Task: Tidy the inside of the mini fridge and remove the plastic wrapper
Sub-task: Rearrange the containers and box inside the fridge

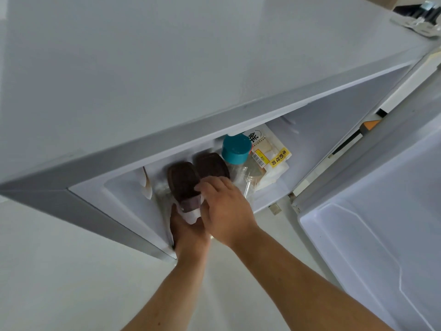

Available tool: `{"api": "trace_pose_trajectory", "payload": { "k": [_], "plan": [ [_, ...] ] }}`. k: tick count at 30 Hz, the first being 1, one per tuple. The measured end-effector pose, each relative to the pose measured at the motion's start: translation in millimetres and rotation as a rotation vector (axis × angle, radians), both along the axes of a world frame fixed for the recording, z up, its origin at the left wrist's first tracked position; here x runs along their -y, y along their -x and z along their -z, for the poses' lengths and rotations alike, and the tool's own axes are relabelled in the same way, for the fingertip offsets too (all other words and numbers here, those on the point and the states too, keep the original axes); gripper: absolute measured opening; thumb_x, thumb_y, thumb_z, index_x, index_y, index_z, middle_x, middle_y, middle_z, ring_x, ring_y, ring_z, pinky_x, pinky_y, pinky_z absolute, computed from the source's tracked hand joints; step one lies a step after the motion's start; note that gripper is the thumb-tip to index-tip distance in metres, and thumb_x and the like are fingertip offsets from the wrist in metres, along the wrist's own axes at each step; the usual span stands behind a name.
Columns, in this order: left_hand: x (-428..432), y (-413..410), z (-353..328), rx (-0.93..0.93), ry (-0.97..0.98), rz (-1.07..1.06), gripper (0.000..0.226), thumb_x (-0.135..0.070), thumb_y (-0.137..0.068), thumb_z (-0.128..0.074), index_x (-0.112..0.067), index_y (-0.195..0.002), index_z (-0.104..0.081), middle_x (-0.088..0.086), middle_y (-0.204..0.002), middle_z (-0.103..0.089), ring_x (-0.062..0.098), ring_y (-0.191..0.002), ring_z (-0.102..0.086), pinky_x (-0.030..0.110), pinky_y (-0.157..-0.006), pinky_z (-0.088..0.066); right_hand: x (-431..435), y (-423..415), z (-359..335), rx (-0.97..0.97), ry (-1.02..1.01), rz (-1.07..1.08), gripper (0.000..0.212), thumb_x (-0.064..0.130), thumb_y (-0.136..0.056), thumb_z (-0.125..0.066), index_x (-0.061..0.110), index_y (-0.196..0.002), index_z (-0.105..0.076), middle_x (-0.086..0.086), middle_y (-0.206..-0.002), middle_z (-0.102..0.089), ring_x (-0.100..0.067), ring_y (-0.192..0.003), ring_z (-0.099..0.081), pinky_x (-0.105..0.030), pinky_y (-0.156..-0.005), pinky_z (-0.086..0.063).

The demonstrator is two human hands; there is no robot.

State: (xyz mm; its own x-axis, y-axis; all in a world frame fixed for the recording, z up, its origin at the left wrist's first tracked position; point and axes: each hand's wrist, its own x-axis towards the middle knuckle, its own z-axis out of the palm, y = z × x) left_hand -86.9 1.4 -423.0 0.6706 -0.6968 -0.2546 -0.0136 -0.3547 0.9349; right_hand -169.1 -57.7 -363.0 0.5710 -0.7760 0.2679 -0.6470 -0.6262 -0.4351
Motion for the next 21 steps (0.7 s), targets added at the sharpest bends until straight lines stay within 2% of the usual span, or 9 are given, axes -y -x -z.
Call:
{"api": "trace_pose_trajectory", "payload": {
  "k": [1,3,4,6,8,10,13,16,21],
  "plan": [
    [-2,0,-1,-0.024,-0.128,-0.068,0.054,-0.012,-0.094,-0.066,-0.019,-0.144,-0.047,0.006,-0.142,-0.059,0.021,-0.125,-0.06,0.039,-0.104,-0.05,-3,13,4,0.129,-0.012,0.176,0.033,0.029,-0.089,-0.044,0.024,-0.115,-0.063,0.004,-0.119,-0.064,-0.017,-0.109,-0.055,-0.031,-0.089,-0.05],
    [-5,3,3,-0.111,-0.283,-0.075,0.036,-0.015,-0.094,-0.062,-0.022,-0.129,-0.056,0.008,-0.132,-0.066,0.024,-0.107,-0.066,0.043,-0.09,-0.054,-2,39,12,0.323,-0.189,0.548,0.022,0.039,-0.088,-0.048,0.032,-0.107,-0.057,0.014,-0.109,-0.059,-0.008,-0.101,-0.053,-0.025,-0.078,-0.045],
    [-6,7,6,-0.21,-0.268,-0.034,0.027,-0.014,-0.095,-0.061,-0.024,-0.119,-0.059,0.008,-0.122,-0.071,0.023,-0.095,-0.068,0.044,-0.085,-0.058,3,50,17,0.381,-0.323,0.694,0.024,0.044,-0.088,-0.053,0.033,-0.11,-0.055,0.015,-0.111,-0.059,-0.009,-0.1,-0.056,-0.027,-0.075,-0.045],
    [-7,16,4,-0.364,-0.237,0.041,0.02,-0.014,-0.096,-0.06,-0.025,-0.112,-0.062,0.005,-0.103,-0.073,0.019,-0.075,-0.071,0.037,-0.069,-0.062,18,67,28,0.379,-0.535,0.854,0.044,0.054,-0.087,-0.065,0.031,-0.122,-0.053,0.011,-0.12,-0.06,-0.014,-0.104,-0.059,-0.03,-0.075,-0.047],
    [-3,23,0,-0.455,-0.23,0.093,0.017,-0.017,-0.099,-0.058,-0.023,-0.114,-0.064,0.002,-0.1,-0.073,0.017,-0.078,-0.075,0.031,-0.064,-0.06,32,74,35,0.326,-0.669,0.879,0.072,0.065,-0.081,-0.071,0.026,-0.136,-0.048,0.005,-0.129,-0.061,-0.021,-0.113,-0.06,-0.038,-0.086,-0.053],
    [5,29,-5,-0.558,-0.236,0.122,0.015,-0.019,-0.101,-0.056,-0.023,-0.113,-0.064,0.001,-0.107,-0.072,0.018,-0.088,-0.076,0.031,-0.07,-0.058,42,71,40,0.284,-0.733,0.861,0.089,0.072,-0.074,-0.074,0.024,-0.144,-0.046,0.002,-0.135,-0.06,-0.024,-0.119,-0.06,-0.044,-0.095,-0.055],
    [18,32,-12,-0.709,-0.29,0.1,0.011,-0.023,-0.102,-0.055,-0.021,-0.104,-0.065,0.005,-0.114,-0.07,0.019,-0.095,-0.074,0.033,-0.079,-0.058,53,60,45,0.175,-0.726,0.83,0.097,0.08,-0.069,-0.072,0.021,-0.143,-0.049,-0.002,-0.136,-0.06,-0.028,-0.121,-0.058,-0.047,-0.097,-0.054],
    [26,30,-15,-0.833,-0.32,0.047,0.016,-0.026,-0.103,-0.057,-0.015,-0.11,-0.067,0.013,-0.115,-0.072,0.026,-0.1,-0.074,0.036,-0.08,-0.059,54,51,49,0.051,-0.666,0.869,0.097,0.082,-0.07,-0.069,0.017,-0.14,-0.05,-0.005,-0.134,-0.059,-0.031,-0.123,-0.053,-0.046,-0.095,-0.05],
    [34,26,-16,-0.912,-0.335,0.063,0.029,-0.029,-0.103,-0.057,-0.009,-0.122,-0.065,0.016,-0.113,-0.074,0.029,-0.104,-0.073,0.041,-0.087,-0.059,50,43,52,0.193,-0.669,0.958,0.103,0.069,-0.071,-0.08,0.022,-0.149,-0.031,-0.007,-0.135,-0.063,-0.033,-0.12,-0.061,-0.05,-0.094,-0.057]
  ]
}}
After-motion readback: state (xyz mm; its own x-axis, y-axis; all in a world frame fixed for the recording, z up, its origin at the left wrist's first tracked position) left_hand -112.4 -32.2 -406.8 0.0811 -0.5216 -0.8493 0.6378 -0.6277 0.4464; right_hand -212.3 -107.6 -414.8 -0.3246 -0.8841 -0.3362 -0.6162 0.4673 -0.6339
